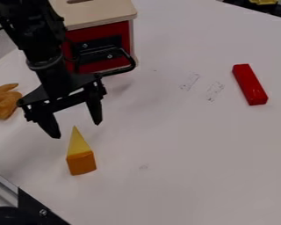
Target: Move red object to the lower left
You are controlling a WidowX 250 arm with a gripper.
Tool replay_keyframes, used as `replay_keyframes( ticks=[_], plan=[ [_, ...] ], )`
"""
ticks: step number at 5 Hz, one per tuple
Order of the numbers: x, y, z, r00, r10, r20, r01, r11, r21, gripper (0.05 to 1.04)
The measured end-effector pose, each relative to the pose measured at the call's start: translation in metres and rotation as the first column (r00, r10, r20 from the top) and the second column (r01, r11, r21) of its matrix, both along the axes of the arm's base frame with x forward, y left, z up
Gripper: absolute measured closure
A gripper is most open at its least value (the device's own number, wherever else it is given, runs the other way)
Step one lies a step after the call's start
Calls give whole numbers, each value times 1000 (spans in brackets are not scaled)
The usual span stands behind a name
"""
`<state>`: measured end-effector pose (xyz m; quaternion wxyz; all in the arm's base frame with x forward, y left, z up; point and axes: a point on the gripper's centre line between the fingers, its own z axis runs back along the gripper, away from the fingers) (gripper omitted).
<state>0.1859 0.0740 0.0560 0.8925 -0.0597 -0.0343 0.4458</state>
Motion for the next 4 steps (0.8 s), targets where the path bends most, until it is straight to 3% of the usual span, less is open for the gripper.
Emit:
replay_keyframes(
  ticks=[1, 2, 3, 4],
  plan=[
    [-4, -3, -4, 1000, -2, -19, 2, 1000, -10, 87],
    [0, -12, 6, 1000, 3, 1, -3, 1000, 12, 87],
    [7, -31, 11, 999, -11, 31, 12, 1000, -22, 87],
    [18, -46, 30, 996, -26, 91, 25, 1000, 10, 87]
  ],
)
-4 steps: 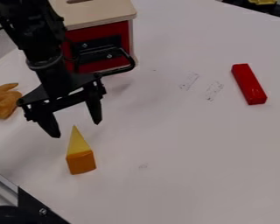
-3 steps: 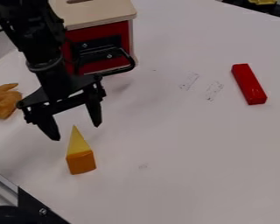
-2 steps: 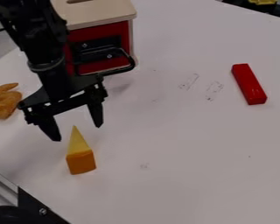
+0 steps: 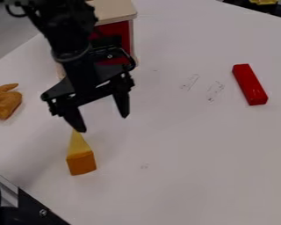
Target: Move red object to the lower left
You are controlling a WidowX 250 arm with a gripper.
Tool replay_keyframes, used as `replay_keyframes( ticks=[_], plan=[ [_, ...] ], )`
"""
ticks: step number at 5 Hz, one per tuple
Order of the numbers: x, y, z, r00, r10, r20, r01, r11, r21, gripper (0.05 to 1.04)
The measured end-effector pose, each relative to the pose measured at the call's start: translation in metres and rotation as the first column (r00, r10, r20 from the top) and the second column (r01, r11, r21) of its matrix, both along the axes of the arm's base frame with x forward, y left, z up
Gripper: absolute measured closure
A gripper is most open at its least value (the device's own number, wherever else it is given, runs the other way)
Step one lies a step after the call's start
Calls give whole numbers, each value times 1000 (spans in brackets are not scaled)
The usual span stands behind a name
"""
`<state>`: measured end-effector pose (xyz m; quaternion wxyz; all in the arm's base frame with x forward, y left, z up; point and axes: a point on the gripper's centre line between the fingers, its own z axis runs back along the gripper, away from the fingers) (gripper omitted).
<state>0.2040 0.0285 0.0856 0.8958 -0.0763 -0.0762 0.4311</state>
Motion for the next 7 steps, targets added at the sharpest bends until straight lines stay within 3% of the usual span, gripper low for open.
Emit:
replay_keyframes(
  ticks=[1, 3, 4, 5, 7],
  plan=[
    [13, -15, 15, 999, -12, 32, 11, 1000, 19, 87],
    [74, -65, 20, 993, -89, 83, 90, 996, -14, 87],
    [97, -81, 13, 992, -78, 103, 80, 997, -21, 87],
    [127, -93, -8, 990, -68, 120, 76, 995, -68, 87],
    [173, -104, -37, 992, -61, 113, 63, 998, -17, 87]
  ],
)
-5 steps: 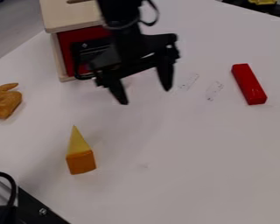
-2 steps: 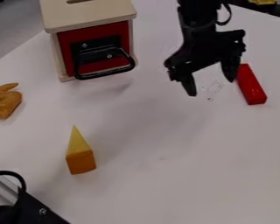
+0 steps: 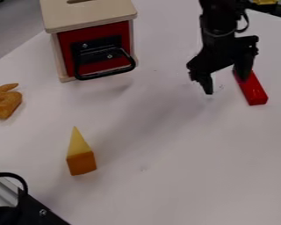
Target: Move red object to the lower left
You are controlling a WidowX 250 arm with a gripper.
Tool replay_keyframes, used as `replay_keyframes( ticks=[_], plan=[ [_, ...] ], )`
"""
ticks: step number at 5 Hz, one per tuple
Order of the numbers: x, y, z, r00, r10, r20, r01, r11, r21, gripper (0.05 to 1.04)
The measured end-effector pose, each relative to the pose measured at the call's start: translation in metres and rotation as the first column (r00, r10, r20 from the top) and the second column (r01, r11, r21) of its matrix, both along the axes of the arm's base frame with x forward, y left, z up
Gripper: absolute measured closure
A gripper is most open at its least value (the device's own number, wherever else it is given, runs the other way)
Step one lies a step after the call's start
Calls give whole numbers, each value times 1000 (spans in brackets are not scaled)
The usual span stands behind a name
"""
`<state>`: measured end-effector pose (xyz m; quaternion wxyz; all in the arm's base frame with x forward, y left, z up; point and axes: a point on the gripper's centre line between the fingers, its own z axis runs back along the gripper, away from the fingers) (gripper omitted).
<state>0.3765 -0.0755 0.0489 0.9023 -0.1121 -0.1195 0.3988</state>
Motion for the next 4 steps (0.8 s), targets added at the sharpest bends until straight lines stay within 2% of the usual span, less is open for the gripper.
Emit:
replay_keyframes(
  ticks=[1, 3, 4],
  plan=[
    [21, -14, -9, 1000, -27, 3, 27, 999, 23, 87],
    [53, -34, -23, 998, -64, -23, 65, 996, 55, 87],
    [63, -36, -31, 997, -66, -47, 69, 996, 64, 123]
  ],
)
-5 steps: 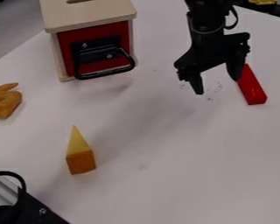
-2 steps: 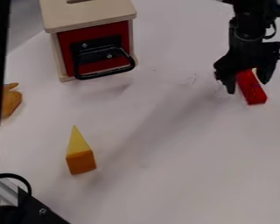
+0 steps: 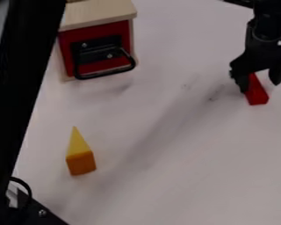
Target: Move red object to the lower left
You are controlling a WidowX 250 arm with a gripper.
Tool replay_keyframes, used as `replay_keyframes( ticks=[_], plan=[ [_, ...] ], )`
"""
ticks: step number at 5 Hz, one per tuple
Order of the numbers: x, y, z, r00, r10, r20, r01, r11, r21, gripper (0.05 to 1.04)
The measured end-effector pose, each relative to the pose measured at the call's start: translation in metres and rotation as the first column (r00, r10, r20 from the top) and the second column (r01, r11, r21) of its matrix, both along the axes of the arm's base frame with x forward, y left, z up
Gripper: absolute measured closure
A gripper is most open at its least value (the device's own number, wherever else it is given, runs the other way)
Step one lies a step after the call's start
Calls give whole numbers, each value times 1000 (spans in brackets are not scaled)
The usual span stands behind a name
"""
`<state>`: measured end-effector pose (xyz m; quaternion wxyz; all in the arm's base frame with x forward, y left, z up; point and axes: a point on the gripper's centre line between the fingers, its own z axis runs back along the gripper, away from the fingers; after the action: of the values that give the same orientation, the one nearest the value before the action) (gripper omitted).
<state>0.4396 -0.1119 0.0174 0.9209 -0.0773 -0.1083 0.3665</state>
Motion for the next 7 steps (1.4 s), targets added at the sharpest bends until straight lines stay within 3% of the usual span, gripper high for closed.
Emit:
replay_keyframes(
  ticks=[1, 2, 4, 5, 6, 7],
  plan=[
    [0, 2, -5, 1000, -3, -4, 3, 1000, 14, 387],
    [-2, 2, -4, 1000, 5, -5, -5, 1000, 10, 538],
    [-18, 10, 1, 999, -2, -36, 2, 1000, 9, 538],
    [-24, 14, 35, 999, -22, 25, 21, 1000, 20, 538],
    [-48, 20, 71, 998, -18, 68, 18, 1000, -4, 538],
    [-80, 38, 103, 995, -2, 103, 1, 1000, 4, 538]
  ],
)
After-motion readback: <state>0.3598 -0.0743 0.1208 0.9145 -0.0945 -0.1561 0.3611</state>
